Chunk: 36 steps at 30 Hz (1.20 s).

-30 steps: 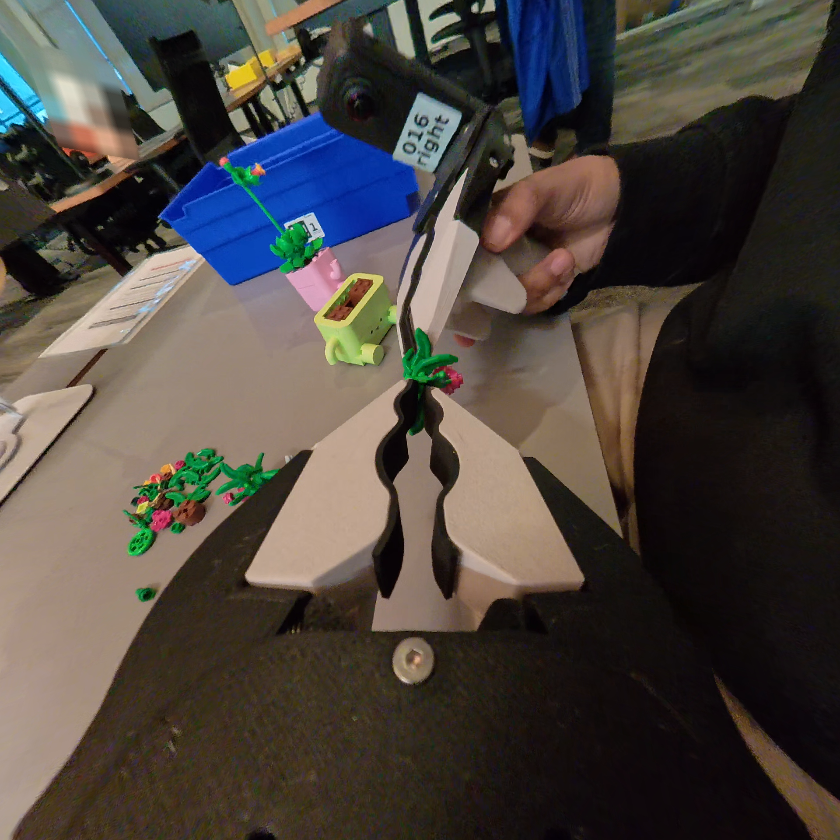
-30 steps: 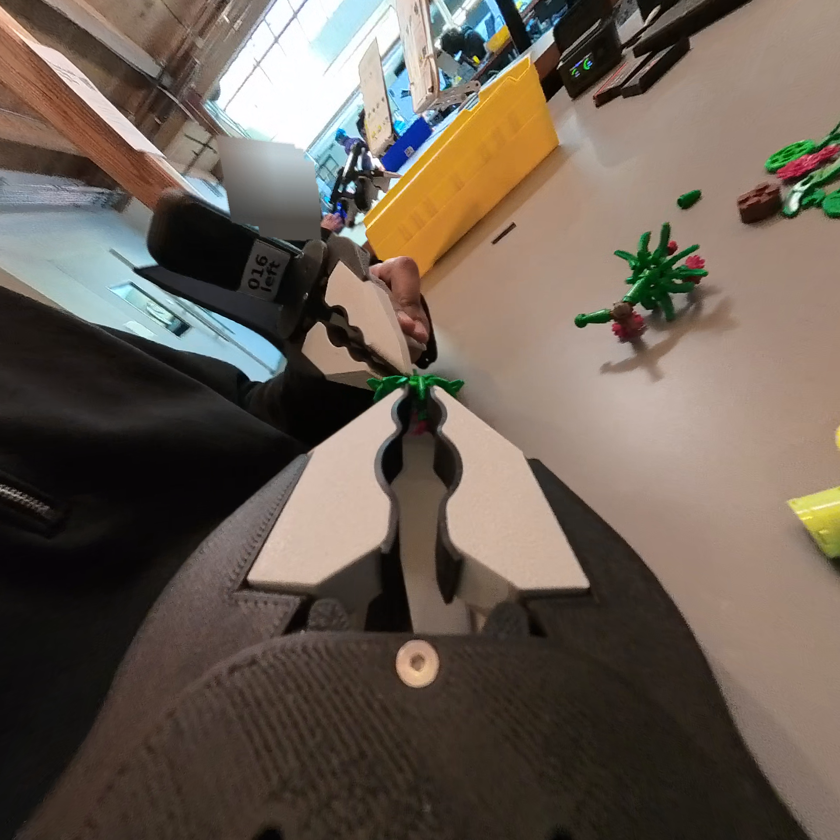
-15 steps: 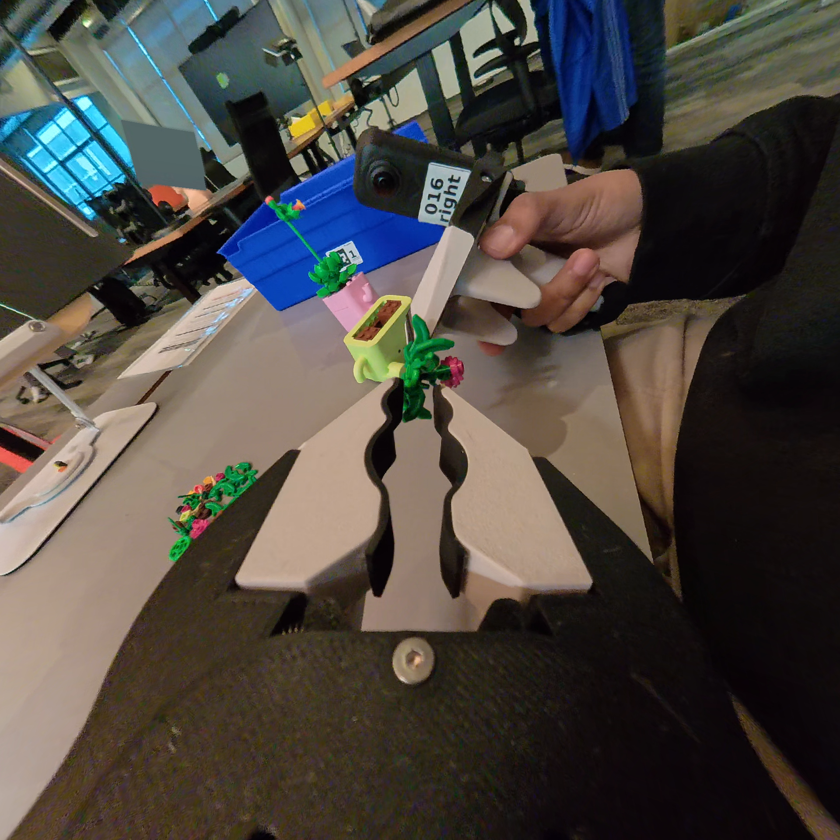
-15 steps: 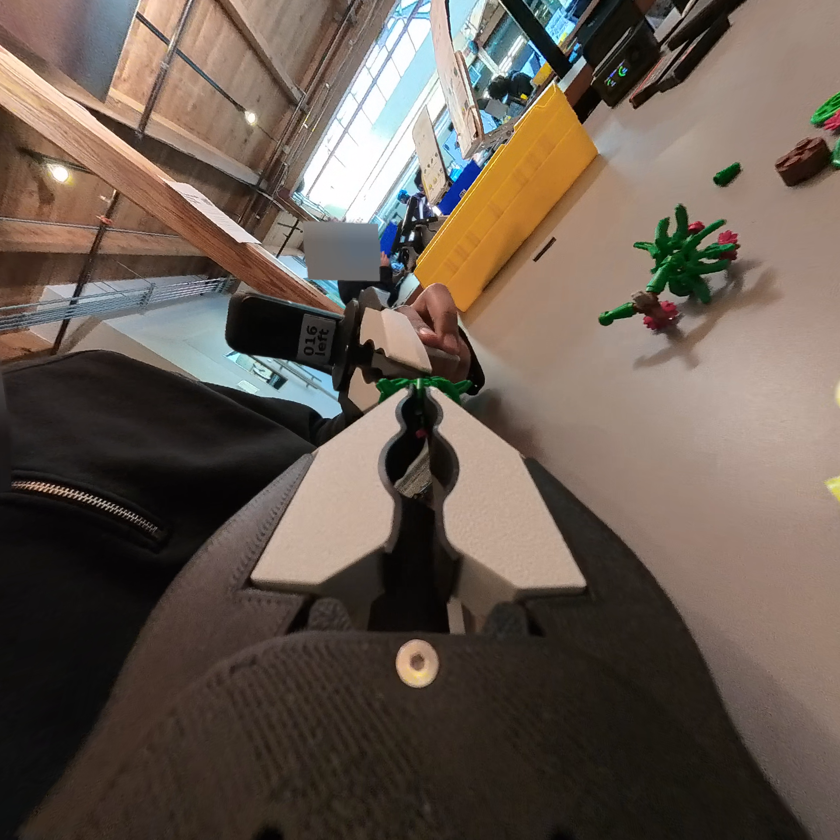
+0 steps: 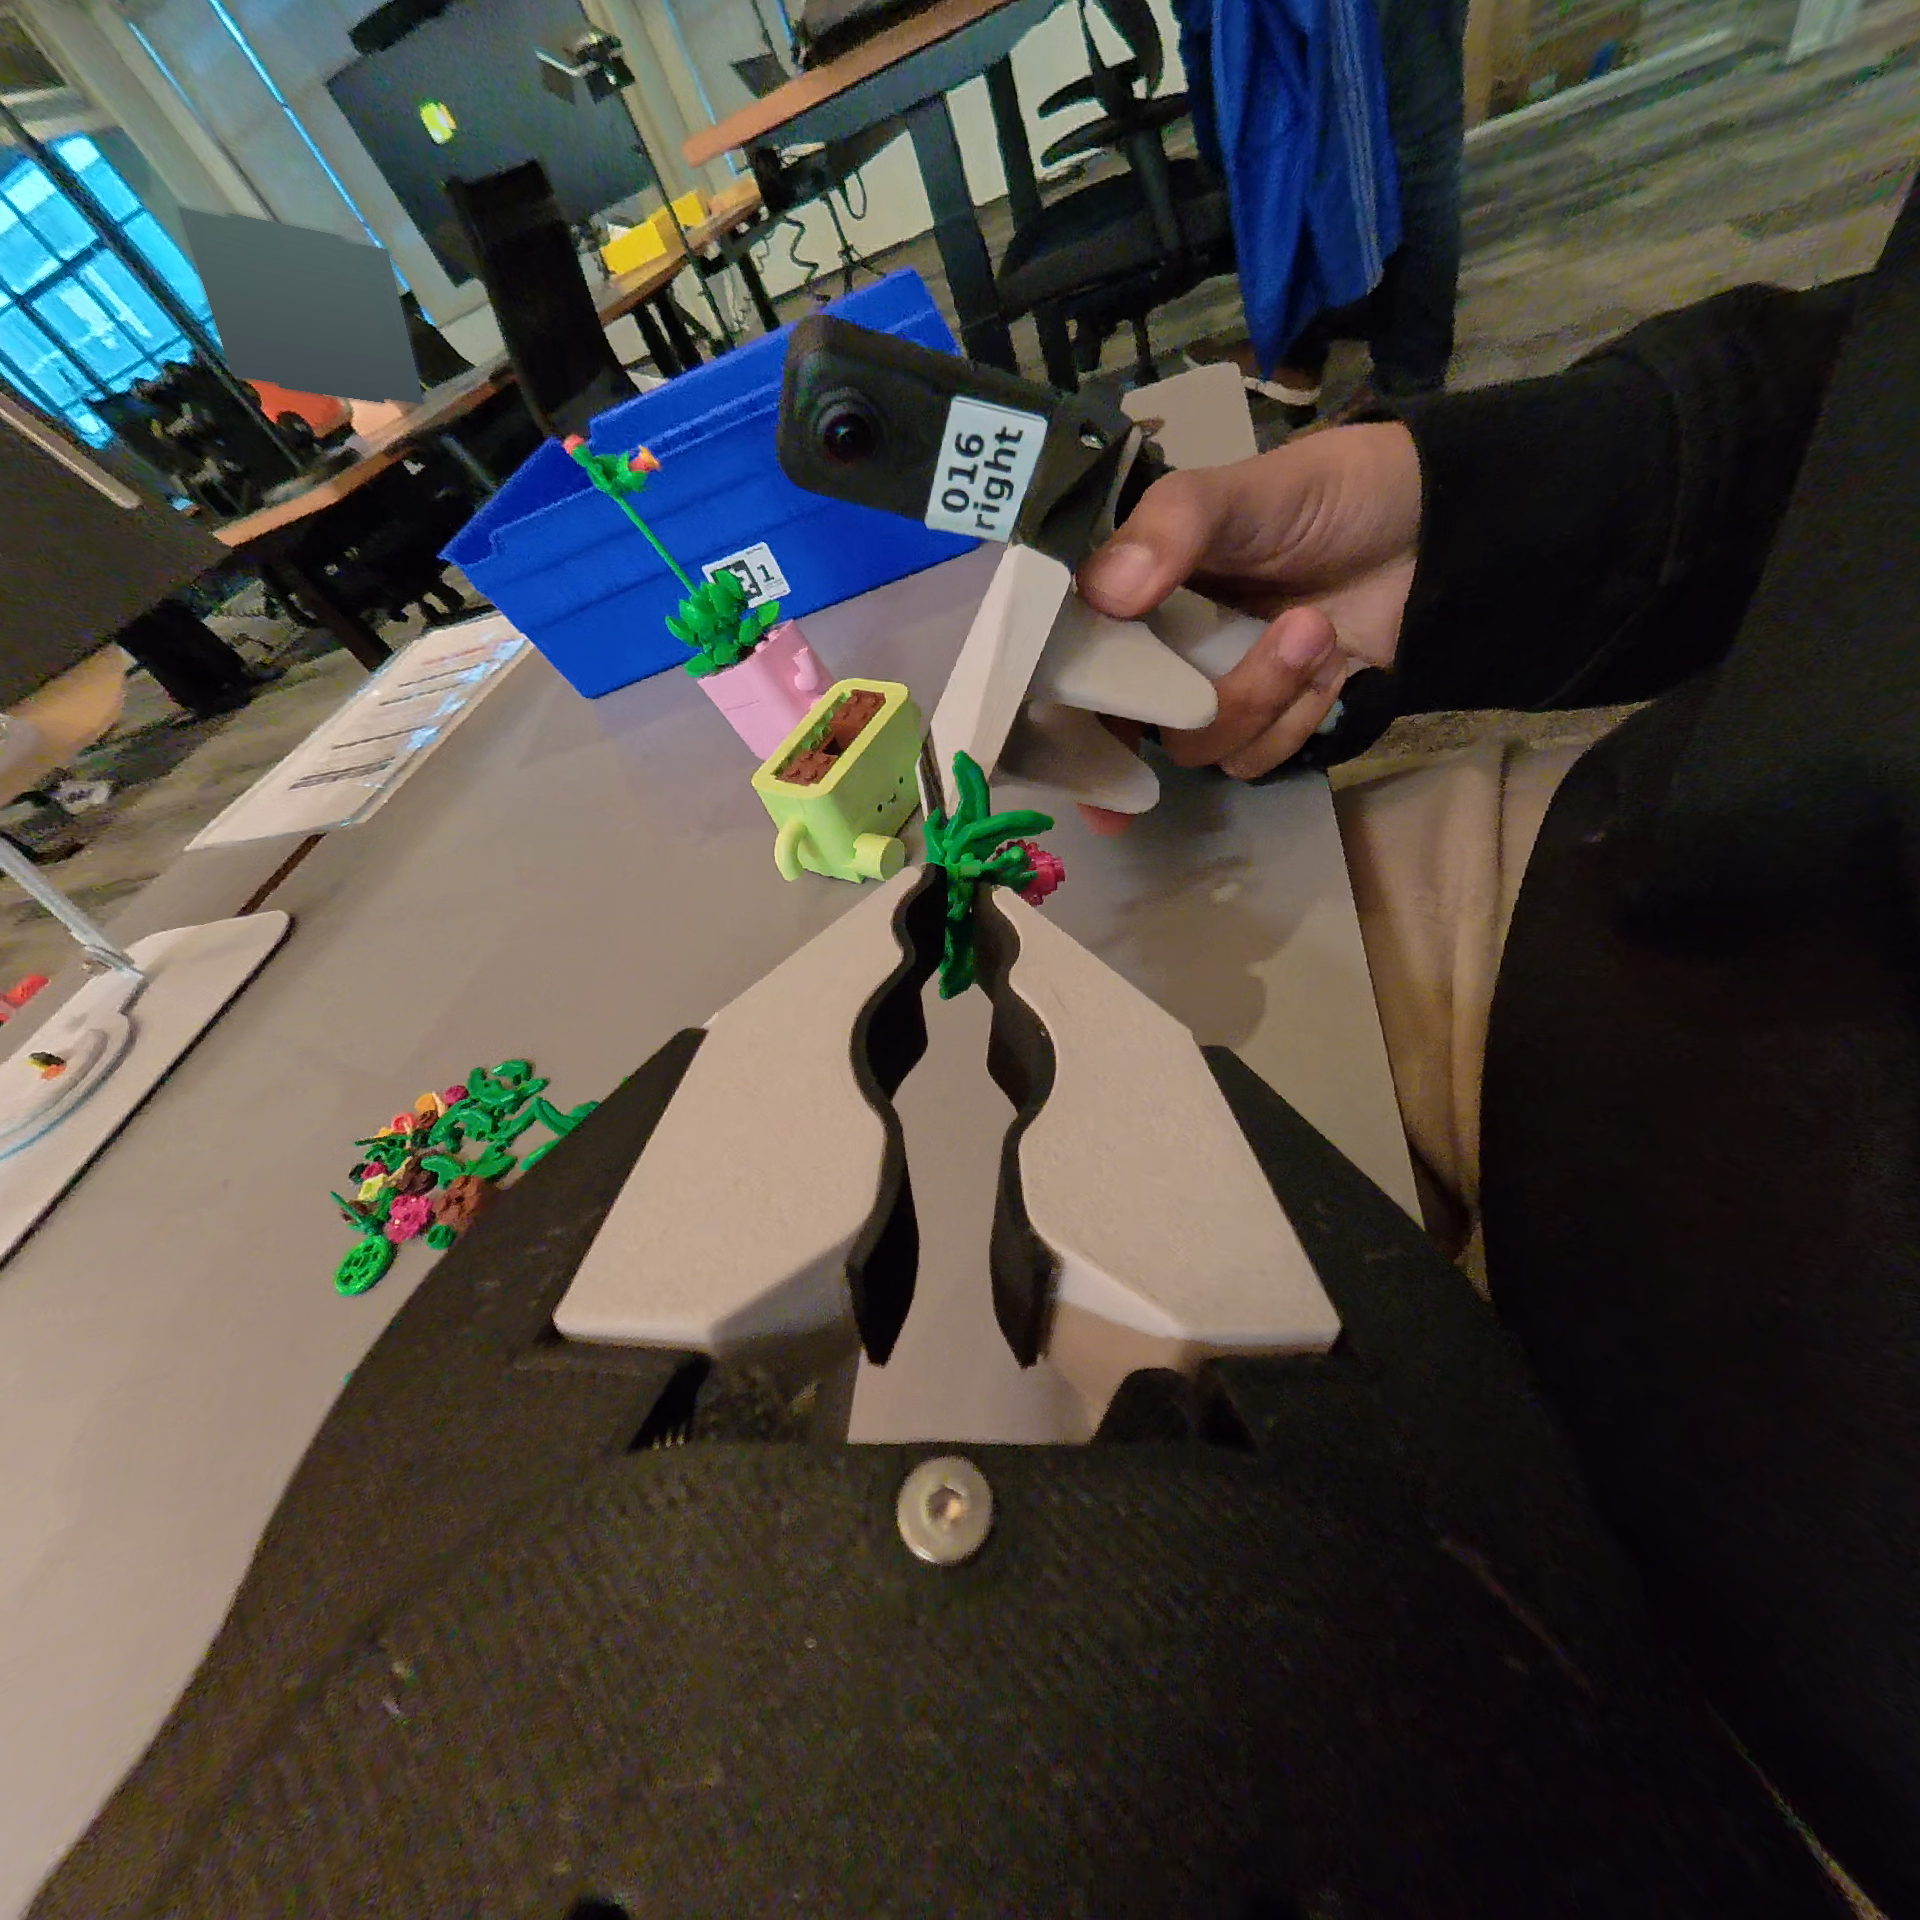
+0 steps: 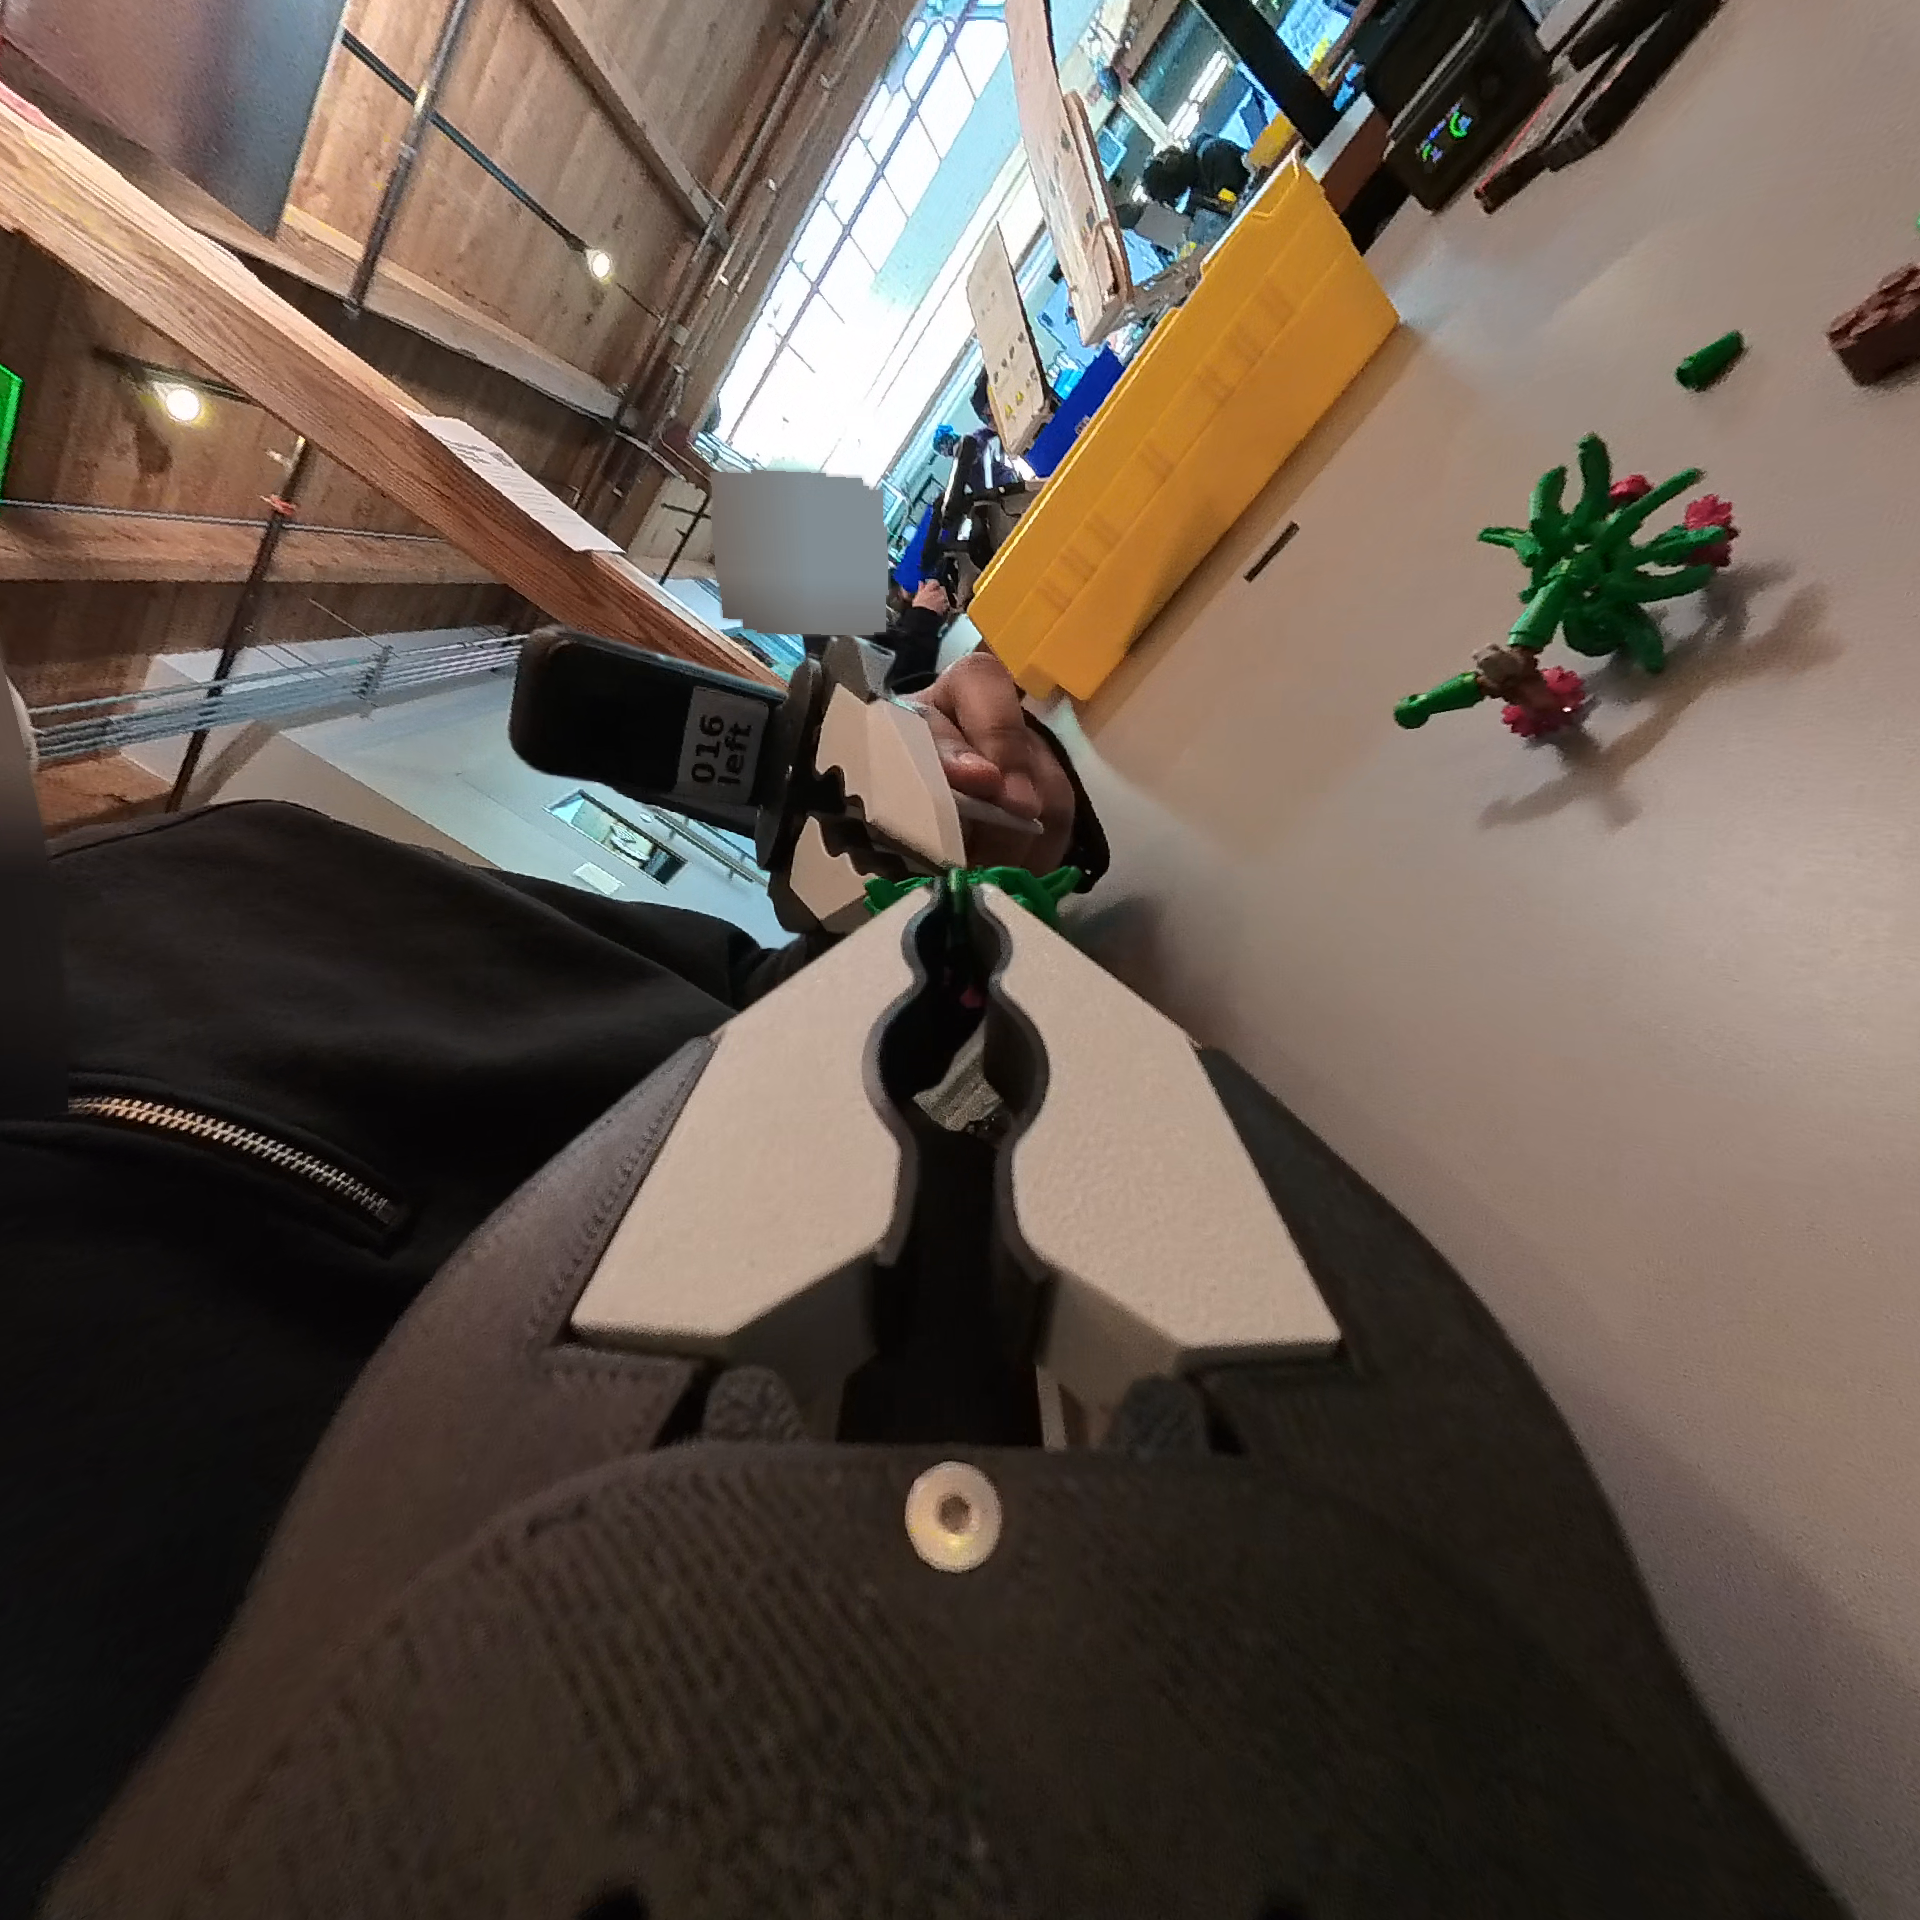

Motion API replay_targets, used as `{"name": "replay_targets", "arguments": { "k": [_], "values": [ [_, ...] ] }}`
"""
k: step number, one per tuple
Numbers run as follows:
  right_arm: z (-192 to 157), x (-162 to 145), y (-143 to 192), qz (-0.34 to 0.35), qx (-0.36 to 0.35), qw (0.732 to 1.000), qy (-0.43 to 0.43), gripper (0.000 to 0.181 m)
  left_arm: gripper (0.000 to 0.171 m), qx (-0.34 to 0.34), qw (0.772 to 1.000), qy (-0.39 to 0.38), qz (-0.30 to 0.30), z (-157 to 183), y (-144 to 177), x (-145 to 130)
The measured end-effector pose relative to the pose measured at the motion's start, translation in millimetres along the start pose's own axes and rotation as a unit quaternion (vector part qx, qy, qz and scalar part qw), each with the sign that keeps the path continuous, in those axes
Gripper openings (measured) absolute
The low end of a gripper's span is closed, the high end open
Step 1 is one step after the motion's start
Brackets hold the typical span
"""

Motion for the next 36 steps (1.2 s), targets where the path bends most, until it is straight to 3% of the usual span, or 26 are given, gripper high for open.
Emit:
{"name": "replay_targets", "arguments": {
  "k": [17, 30, 36],
  "values": [
    [-2.5, 0.4, 2.2, -0.017, -0.018, 0.999, 0.032, 0.000, 0.001, -0.005, 1.000, -0.016, -0.016, 4.4, -3.4, 0.9],
    [-11.8, -0.4, -0.5, -0.069, -0.091, 0.984, 0.137, 0.000, 0.000, -0.021, 0.999, -0.004, -0.031, 4.4, -5.8, -4.2],
    [-8.1, 3.7, -3.9, 0.027, -0.040, 0.997, 0.066, 0.000, 0.001, 0.015, 0.999, 0.034, -0.017, -5.2, -0.6, 4.3]
  ]
}}
Point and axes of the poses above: each gripper's, where its closed fingertips meet, y back along the fingers, x out of its top, z = x × y across the jaws, the point moved 10 cm from there along y, back along the fingers, and after that the axes turned 1 degree about -y, right-handed, at the moved point
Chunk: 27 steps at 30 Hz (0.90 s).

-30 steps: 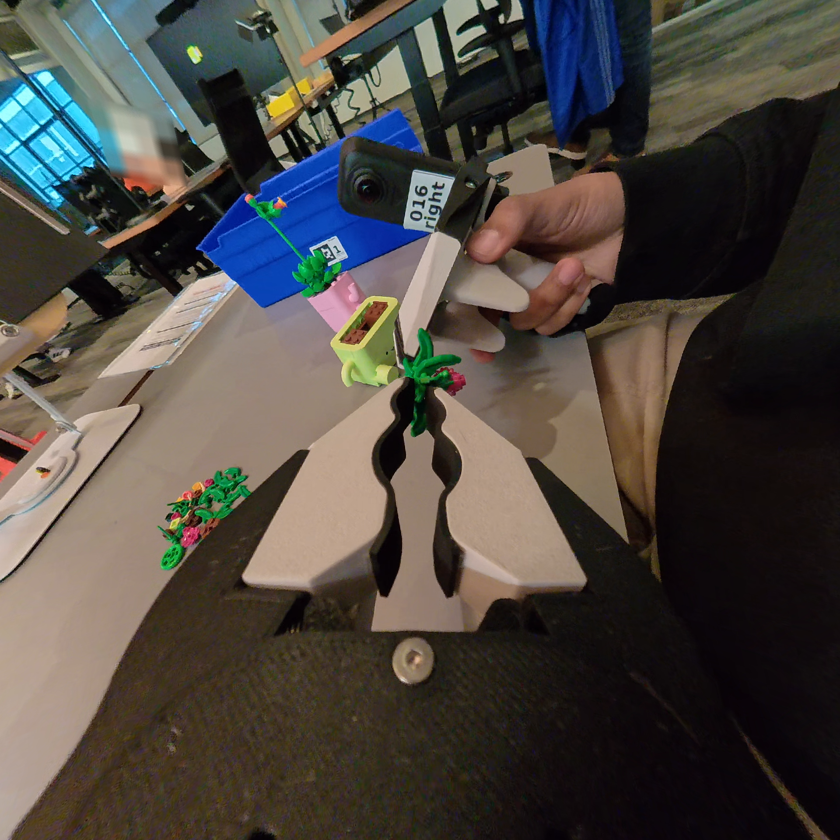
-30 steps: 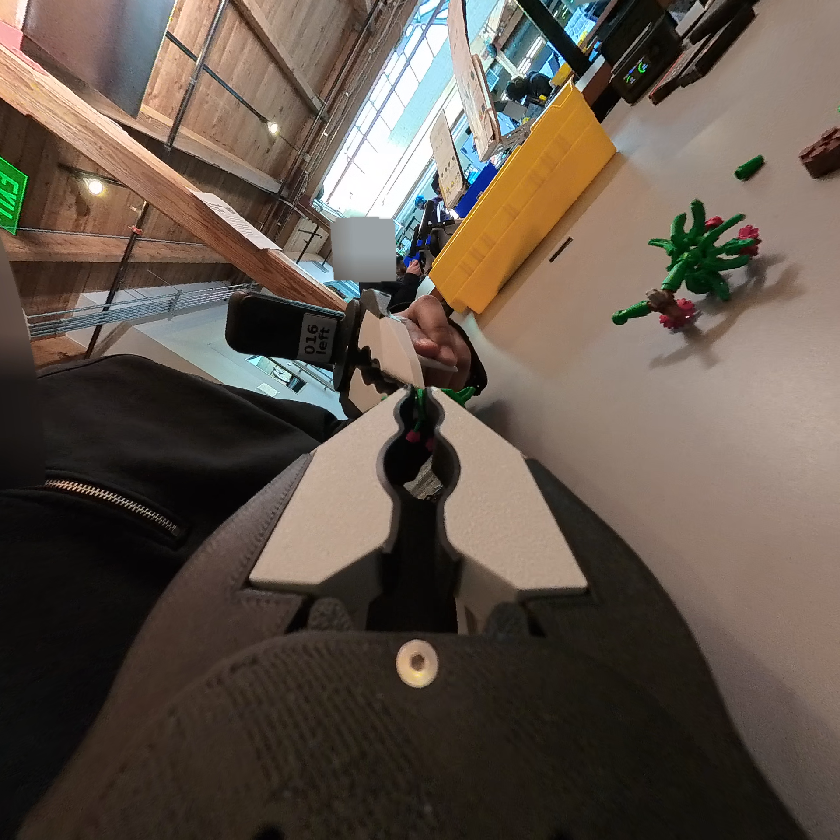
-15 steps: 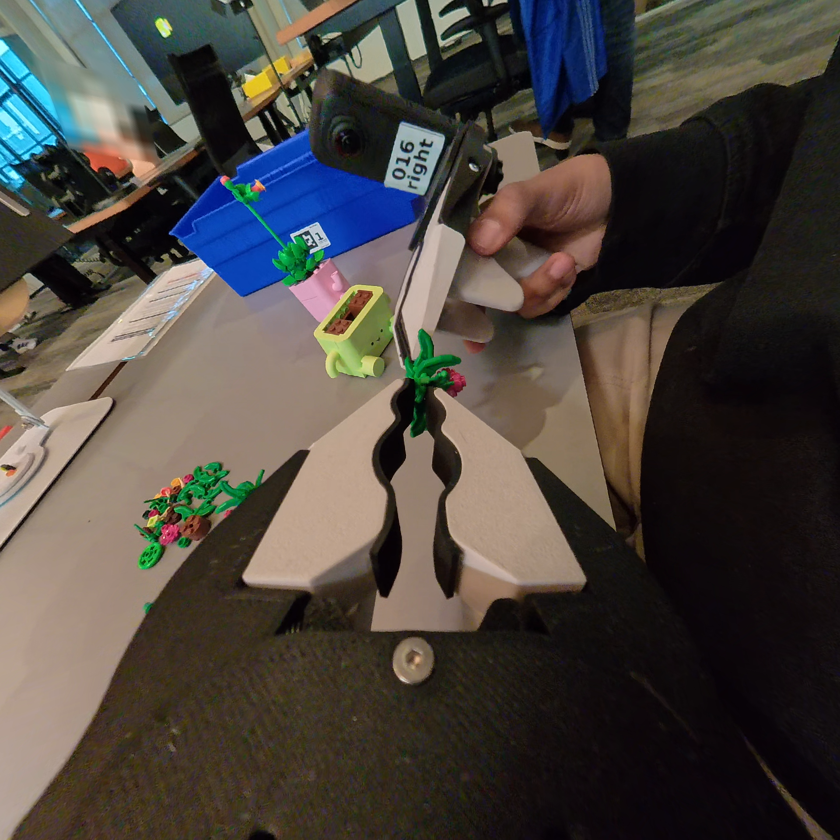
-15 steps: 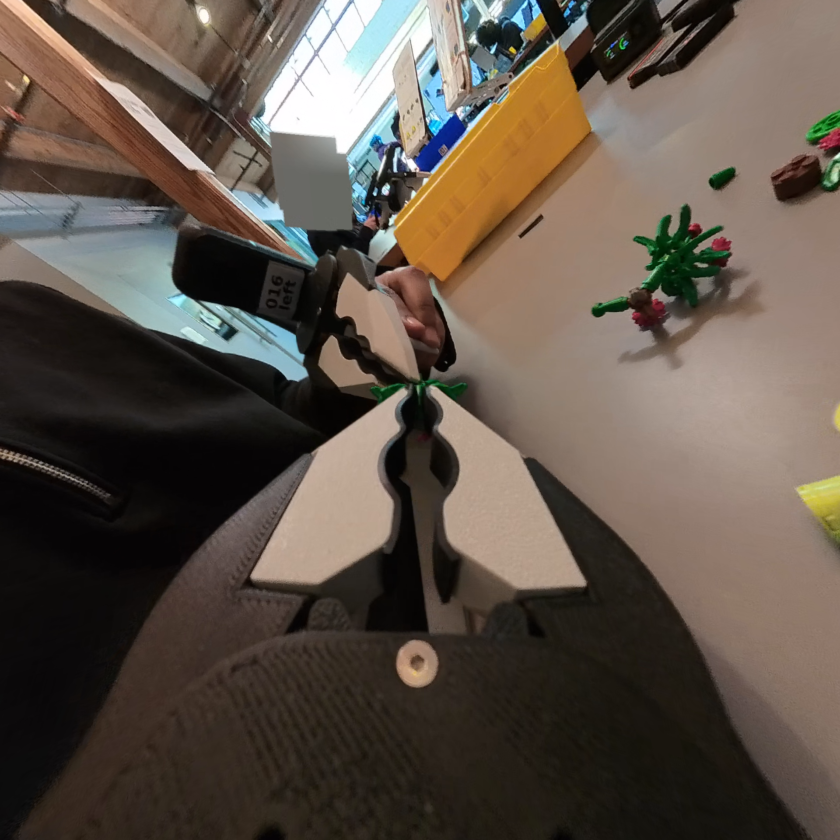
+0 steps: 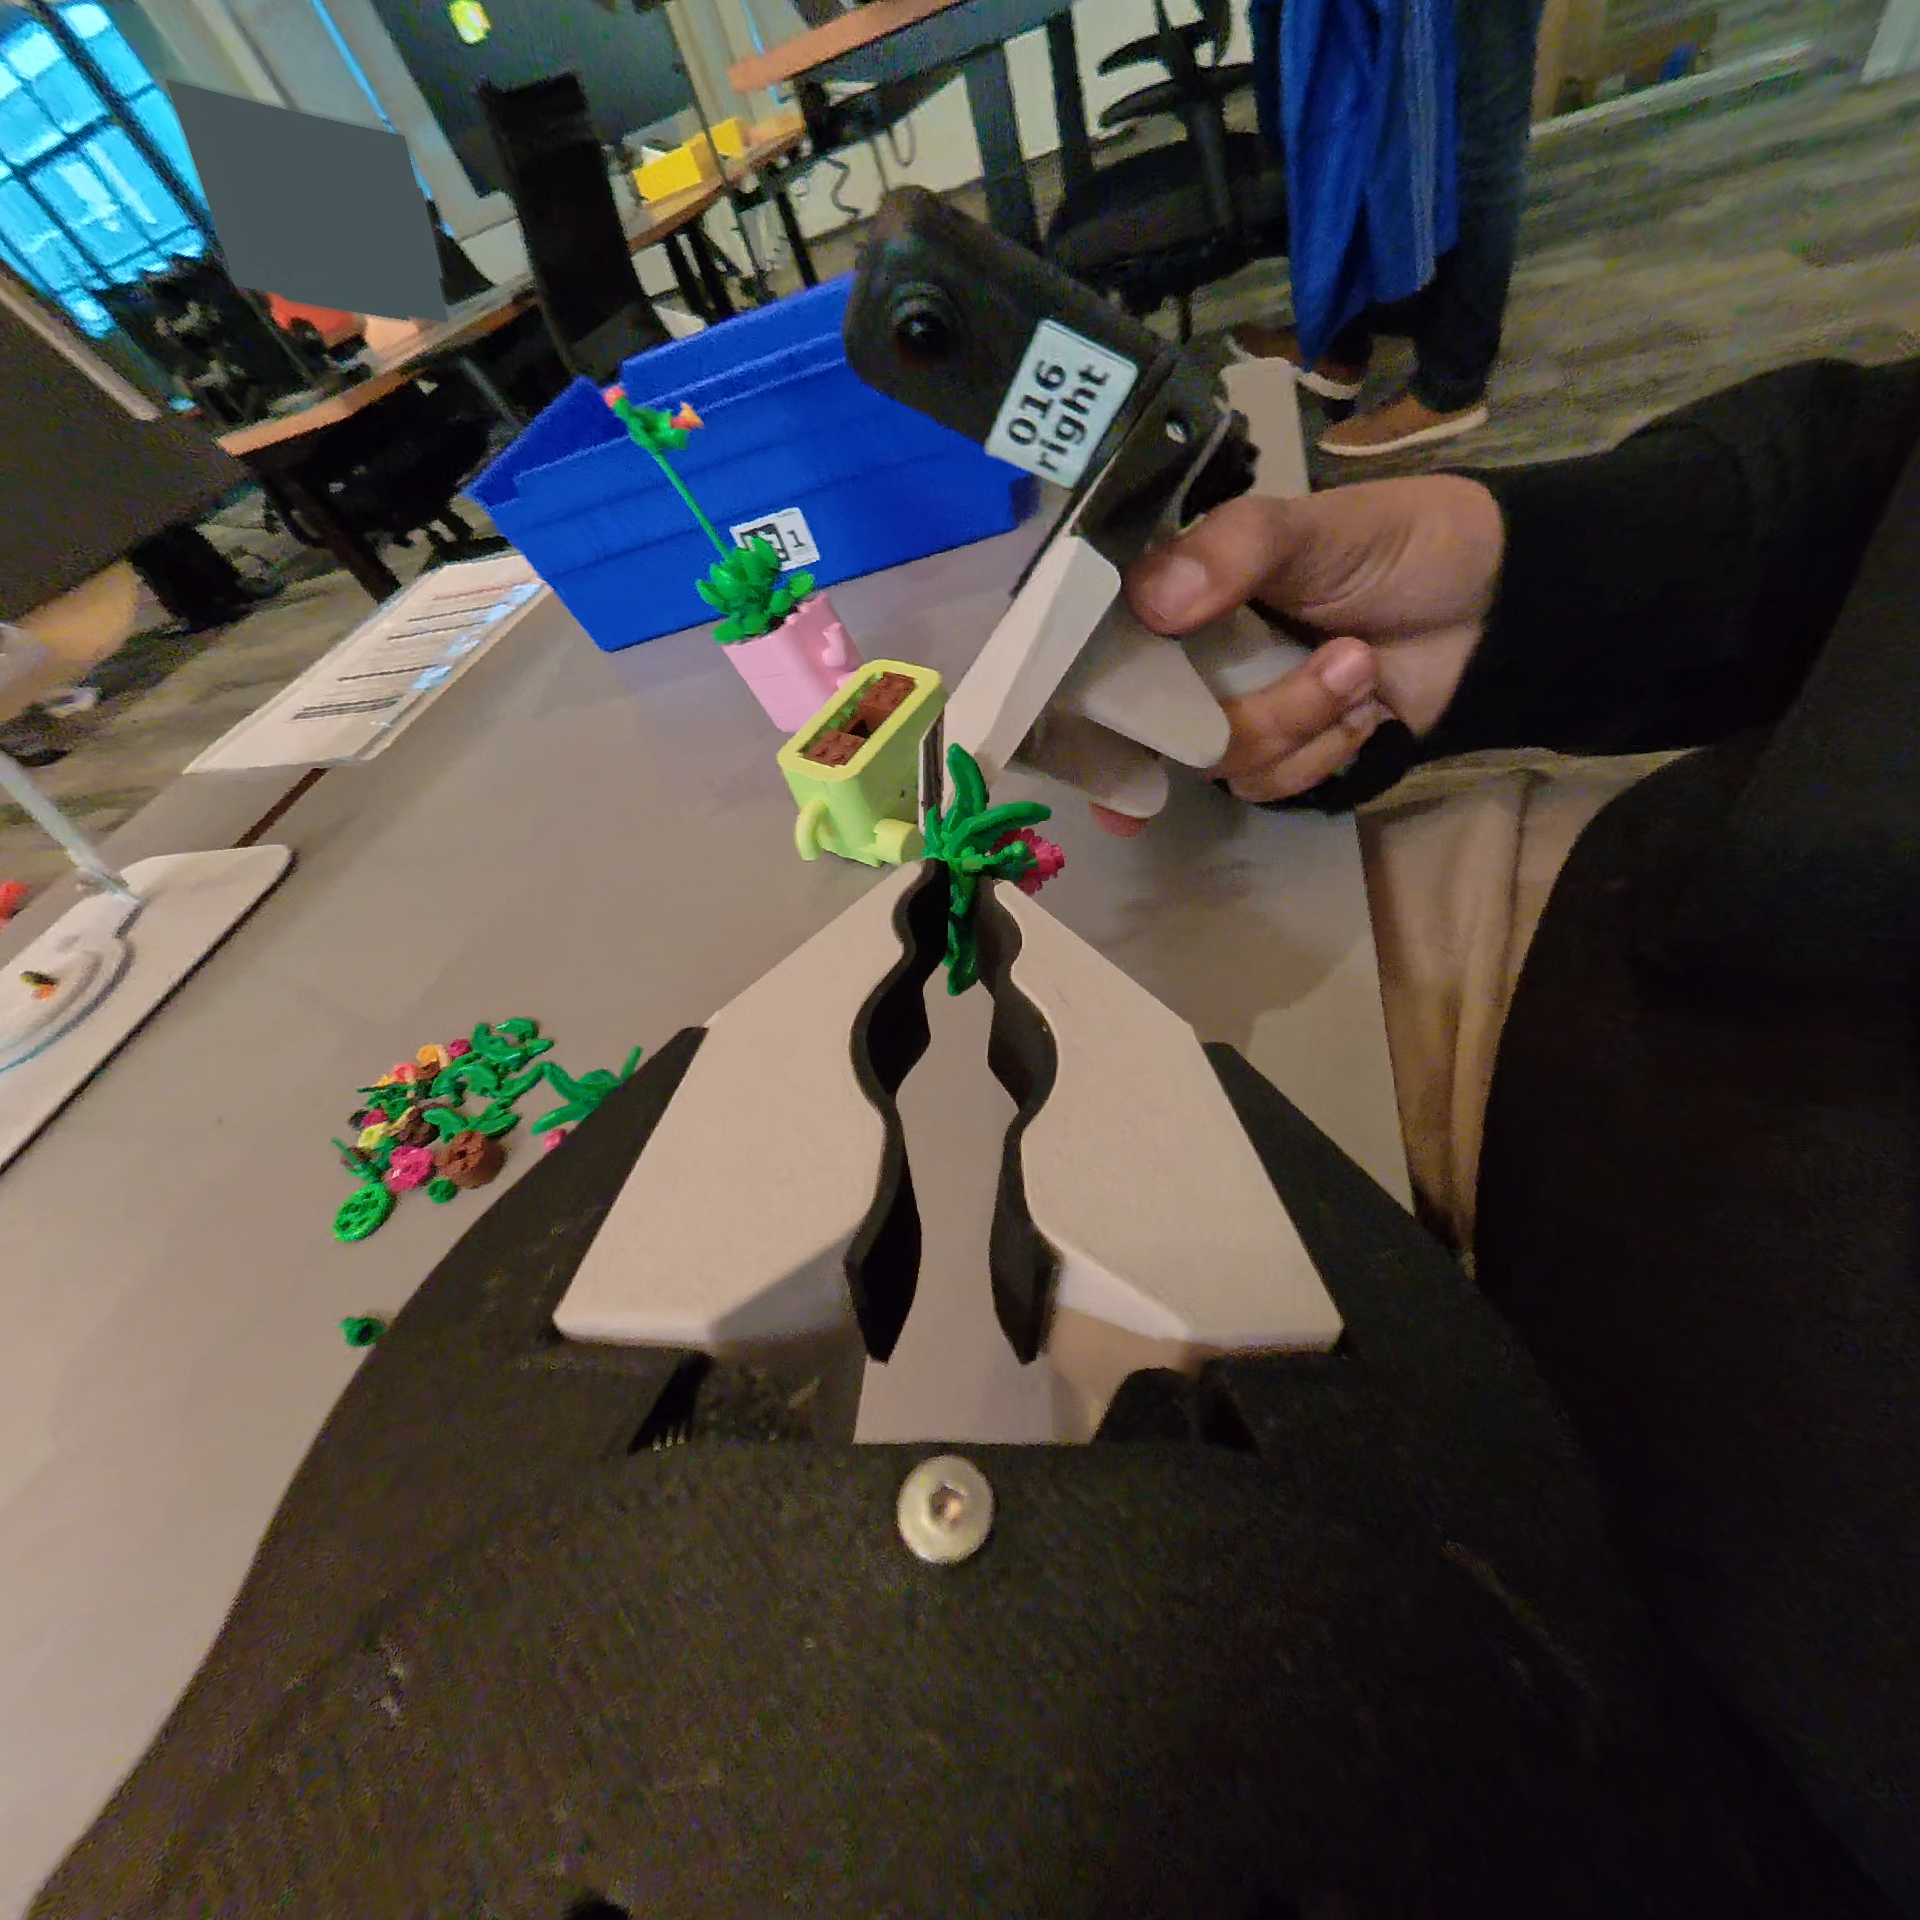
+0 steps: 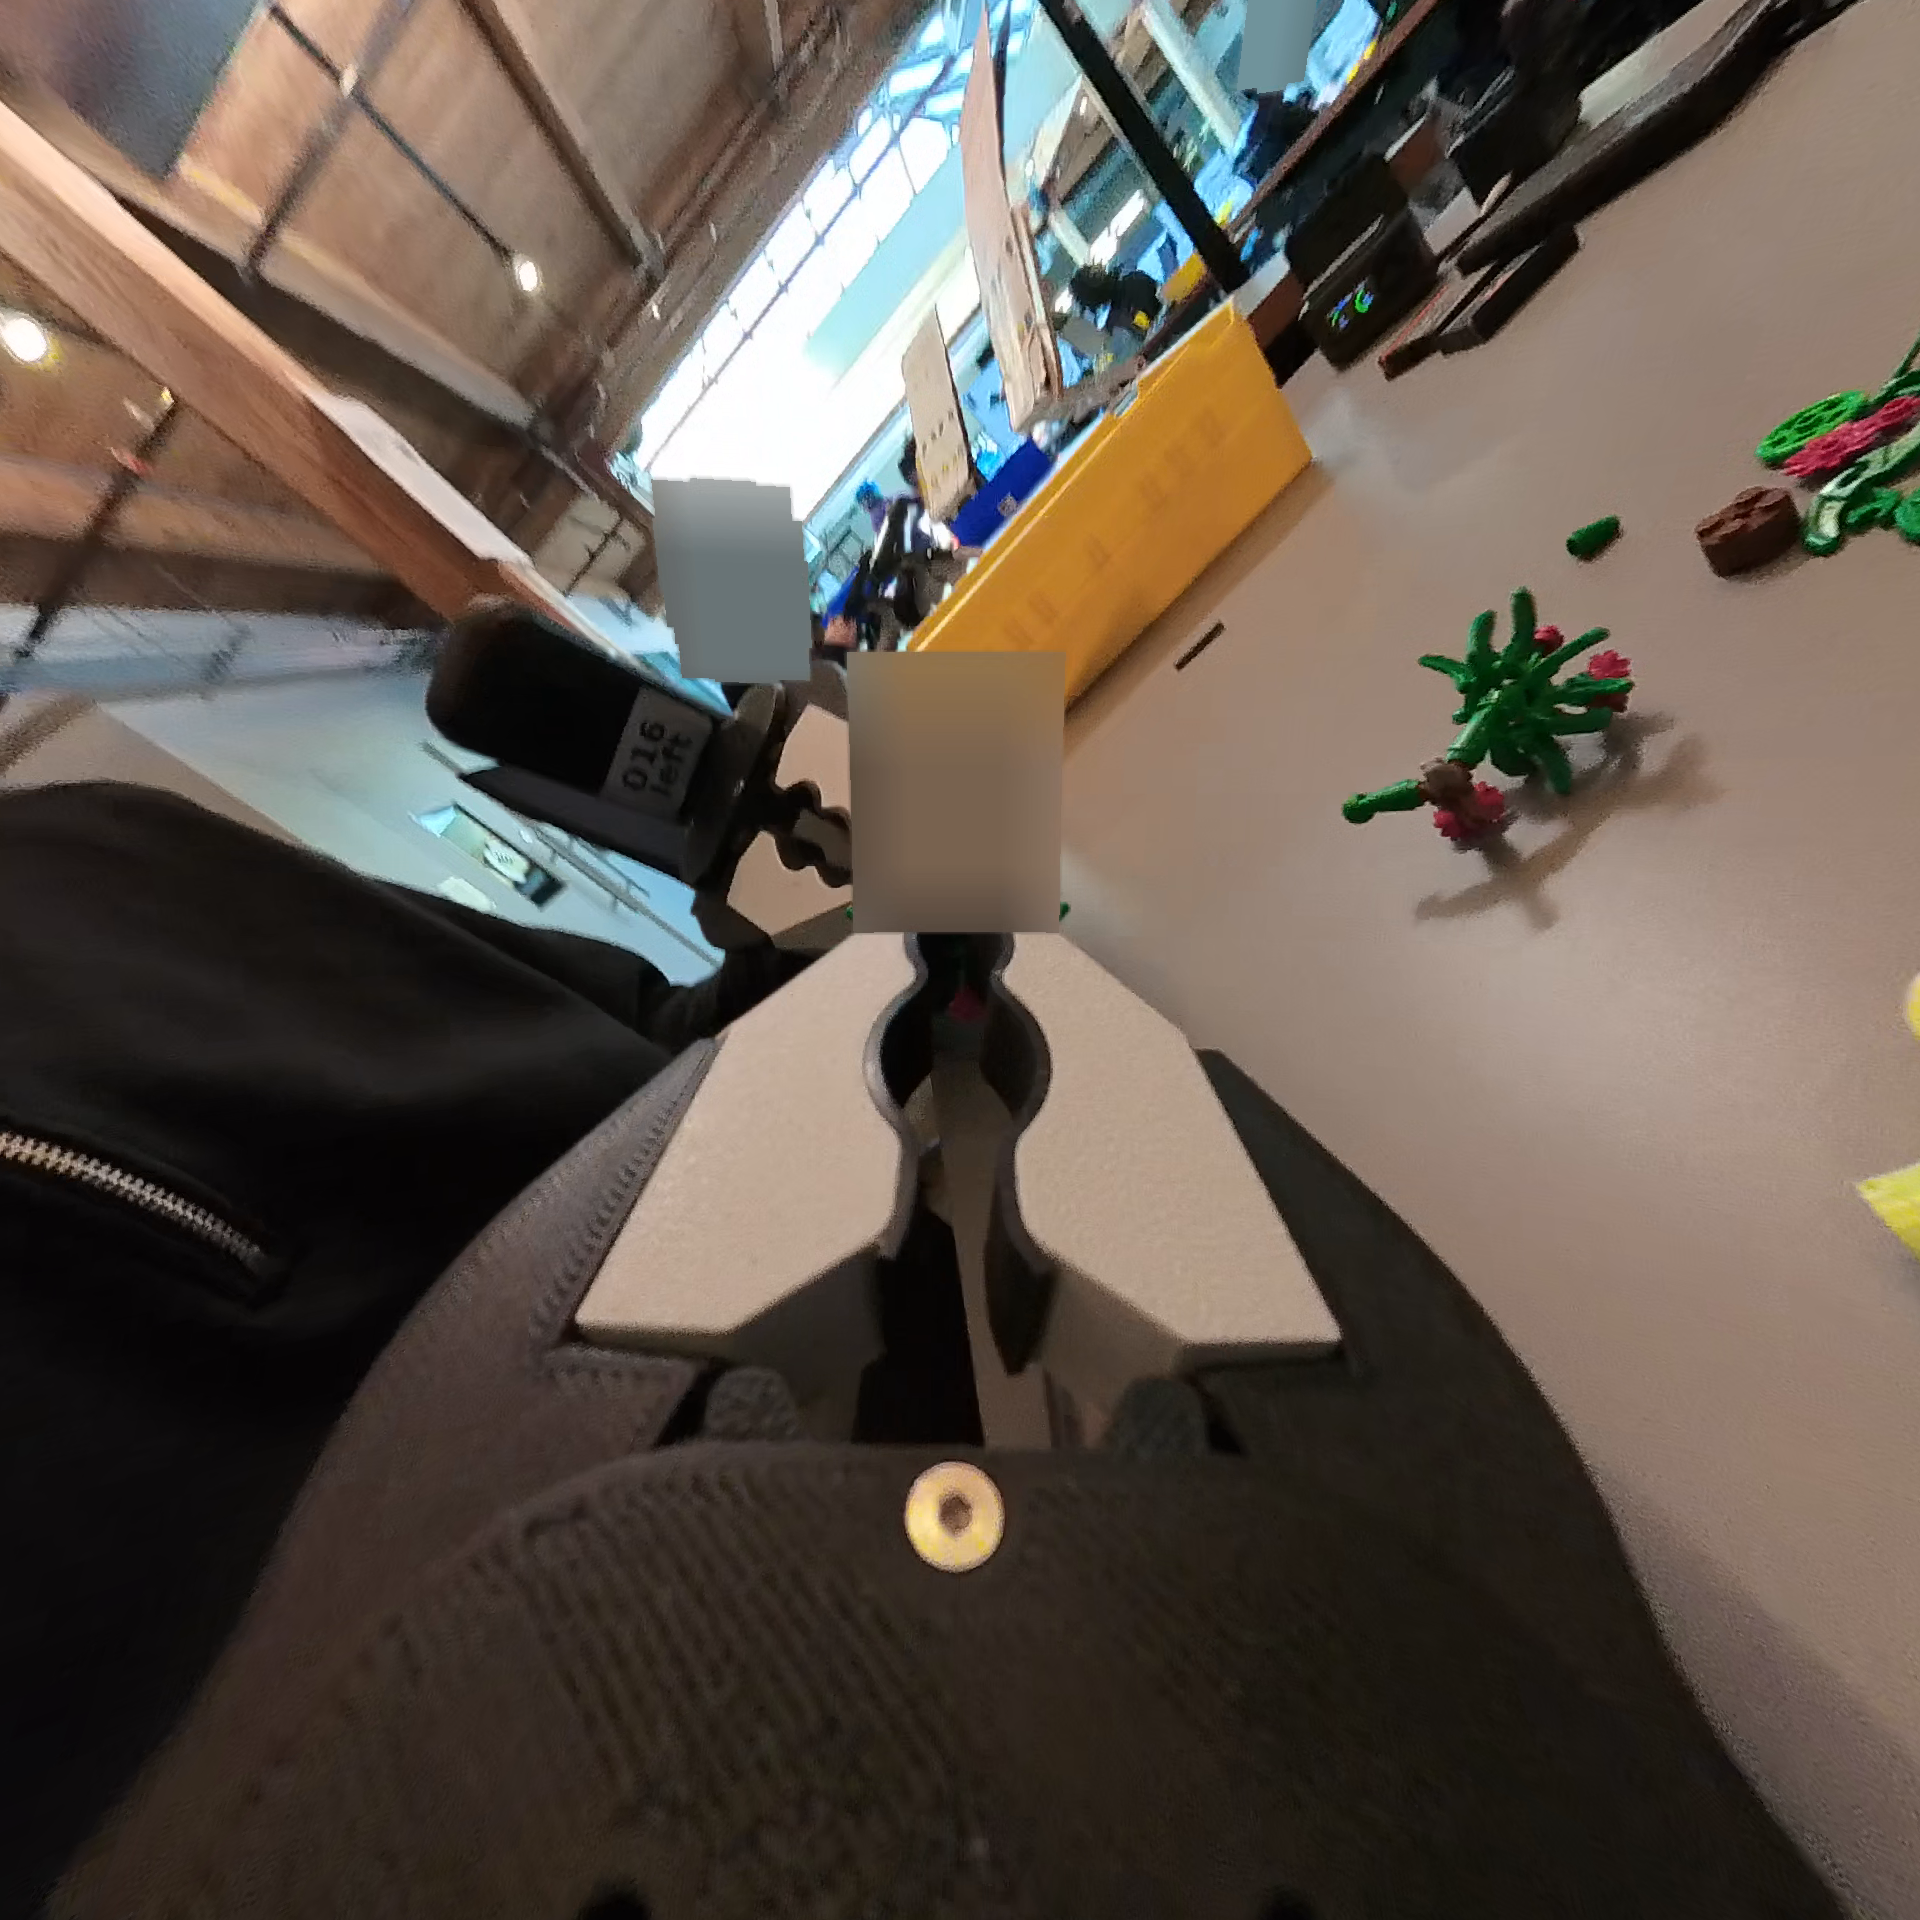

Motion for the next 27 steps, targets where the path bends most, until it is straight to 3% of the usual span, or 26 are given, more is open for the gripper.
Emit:
{"name": "replay_targets", "arguments": {
  "k": [6, 13, 15, 16, 18, 20, 23, 27],
  "values": [
    [-4.1, 1.0, -4.2, 0.071, 0.052, 0.994, -0.060, 0.000, 0.002, 0.015, 0.999, 0.025, 0.036, -2.9, 7.4, 10.3],
    [-12.2, 3.8, -5.2, 0.060, 0.125, 0.984, -0.115, 0.001, 0.001, -0.041, 0.993, 0.071, 0.080, -4.9, 16.5, 19.2],
    [-10.6, 23.2, 27.3, 0.162, 0.189, 0.956, -0.158, 0.000, 0.000, -0.068, 0.994, 0.066, 0.057, -1.1, 22.7, 11.4],
    [-5.9, 32.0, 52.2, 0.188, 0.165, 0.957, -0.146, 0.000, 0.000, -0.055, 0.995, 0.071, 0.045, -0.8, 27.4, 2.8],
    [-4.3, 37.3, 76.3, 0.166, 0.033, 0.983, -0.075, 0.000, 0.000, -0.040, 0.990, 0.113, 0.079, -4.8, 34.6, -3.7],
    [-16.1, 41.1, 67.1, 0.144, 0.013, 0.989, -0.034, 0.000, 0.000, -0.033, 0.988, 0.117, 0.091, -9.8, 35.0, 1.3],
    [-19.8, 35.1, 38.8, 0.078, -0.071, 0.993, 0.044, 0.000, 0.000, -0.013, 0.992, 0.098, 0.074, -13.0, 33.6, -1.1],
    [-13.5, 25.6, 2.4, 0.020, -0.187, 0.973, 0.130, 0.000, 0.000, 0.018, 0.992, 0.102, 0.072, -15.4, 38.5, -9.3]
  ]
}}
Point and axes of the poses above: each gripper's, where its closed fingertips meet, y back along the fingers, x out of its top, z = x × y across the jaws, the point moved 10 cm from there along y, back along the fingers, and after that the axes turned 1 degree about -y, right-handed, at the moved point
